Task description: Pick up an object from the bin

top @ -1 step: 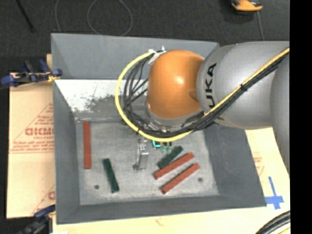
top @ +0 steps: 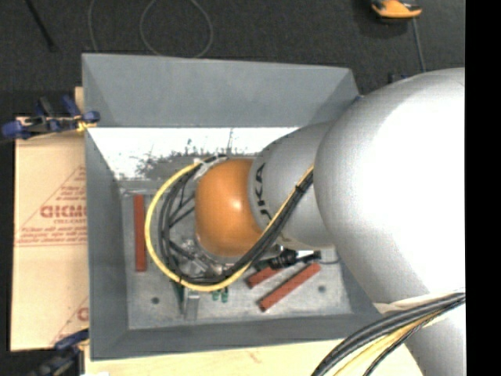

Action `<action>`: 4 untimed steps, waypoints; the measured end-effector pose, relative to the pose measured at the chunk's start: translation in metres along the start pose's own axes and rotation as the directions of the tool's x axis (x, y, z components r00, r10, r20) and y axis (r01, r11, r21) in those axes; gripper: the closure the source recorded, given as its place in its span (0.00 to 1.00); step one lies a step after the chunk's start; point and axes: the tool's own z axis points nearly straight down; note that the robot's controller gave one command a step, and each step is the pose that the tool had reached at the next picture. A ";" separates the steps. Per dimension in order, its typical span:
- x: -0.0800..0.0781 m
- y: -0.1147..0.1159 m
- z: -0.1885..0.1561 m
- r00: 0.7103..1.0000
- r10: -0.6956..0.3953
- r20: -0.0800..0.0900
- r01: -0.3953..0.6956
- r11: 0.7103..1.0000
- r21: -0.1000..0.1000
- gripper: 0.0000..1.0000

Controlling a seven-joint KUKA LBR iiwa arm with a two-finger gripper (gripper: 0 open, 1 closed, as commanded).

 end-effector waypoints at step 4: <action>0.020 0.001 -0.003 0.856 0.516 0.003 -0.516 0.856 -0.002 0.00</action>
Offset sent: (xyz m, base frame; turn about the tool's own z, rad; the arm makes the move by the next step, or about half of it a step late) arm -0.0032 -0.0051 0.0333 0.1695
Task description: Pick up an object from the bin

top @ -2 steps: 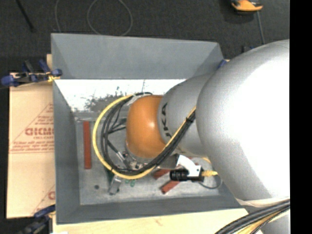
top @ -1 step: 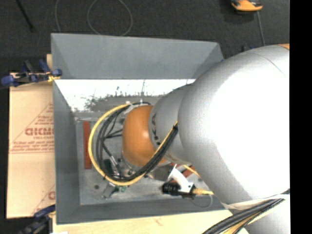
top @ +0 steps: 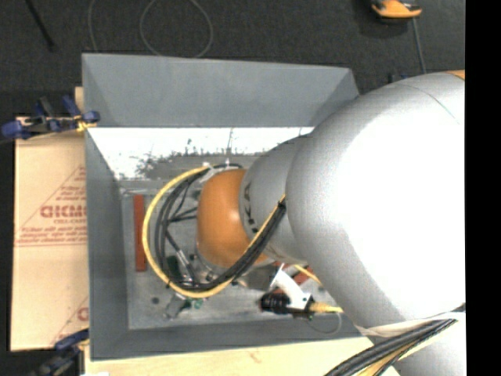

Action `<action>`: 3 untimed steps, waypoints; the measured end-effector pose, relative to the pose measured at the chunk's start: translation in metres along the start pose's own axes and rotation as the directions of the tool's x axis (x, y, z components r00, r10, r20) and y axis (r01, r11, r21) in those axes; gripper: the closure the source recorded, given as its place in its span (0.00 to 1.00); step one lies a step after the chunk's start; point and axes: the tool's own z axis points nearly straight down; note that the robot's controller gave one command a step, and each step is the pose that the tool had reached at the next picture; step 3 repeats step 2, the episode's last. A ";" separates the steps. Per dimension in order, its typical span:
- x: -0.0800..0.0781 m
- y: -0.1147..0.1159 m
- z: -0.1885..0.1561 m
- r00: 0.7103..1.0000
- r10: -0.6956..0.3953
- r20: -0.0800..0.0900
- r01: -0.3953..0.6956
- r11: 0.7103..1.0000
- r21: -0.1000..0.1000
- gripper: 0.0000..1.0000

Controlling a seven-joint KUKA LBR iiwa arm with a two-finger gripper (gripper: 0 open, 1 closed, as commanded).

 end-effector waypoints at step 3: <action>-0.002 0.001 -0.123 1.000 -0.001 0.007 0.002 1.000 -0.008 1.00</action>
Offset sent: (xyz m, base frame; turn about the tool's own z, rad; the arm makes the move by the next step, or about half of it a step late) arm 0.0000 0.0000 0.0000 0.0000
